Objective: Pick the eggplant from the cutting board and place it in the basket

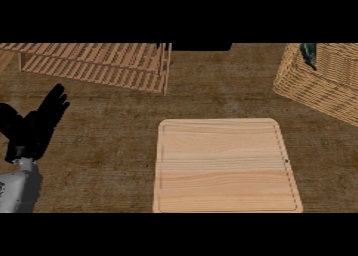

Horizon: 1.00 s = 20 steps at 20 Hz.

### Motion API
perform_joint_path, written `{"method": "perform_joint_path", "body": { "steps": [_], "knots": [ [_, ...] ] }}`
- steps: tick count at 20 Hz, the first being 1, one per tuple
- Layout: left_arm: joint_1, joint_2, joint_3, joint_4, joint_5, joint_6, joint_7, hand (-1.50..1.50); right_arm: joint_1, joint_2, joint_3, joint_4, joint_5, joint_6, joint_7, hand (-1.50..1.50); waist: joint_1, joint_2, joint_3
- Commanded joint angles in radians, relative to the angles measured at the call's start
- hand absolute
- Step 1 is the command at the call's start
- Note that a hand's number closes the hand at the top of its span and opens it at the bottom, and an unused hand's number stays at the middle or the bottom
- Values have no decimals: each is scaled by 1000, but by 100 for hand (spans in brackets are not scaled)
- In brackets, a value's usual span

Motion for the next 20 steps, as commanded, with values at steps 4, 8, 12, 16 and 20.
{"method": "perform_joint_path", "body": {
  "steps": [4,8,12,16,20],
  "knots": [
    [32,-5,9,-12,7,0,-10,0,16,-64,-186,-49,-173,-56,26,-150,-12,-6,0],
    [38,0,9,-27,10,-7,-9,0,105,-146,-273,-111,-296,56,13,-150,-20,-7,0],
    [14,10,21,-13,3,11,14,0,242,-271,-377,-96,-437,294,-23,-150,-32,-8,0],
    [18,-3,11,-8,2,7,0,0,407,-308,-392,-129,-477,442,-46,-150,-32,-8,-1],
    [-23,20,34,46,-4,11,-21,0,545,-385,-500,-51,-578,615,-136,-150,-38,-5,0]
  ]
}}
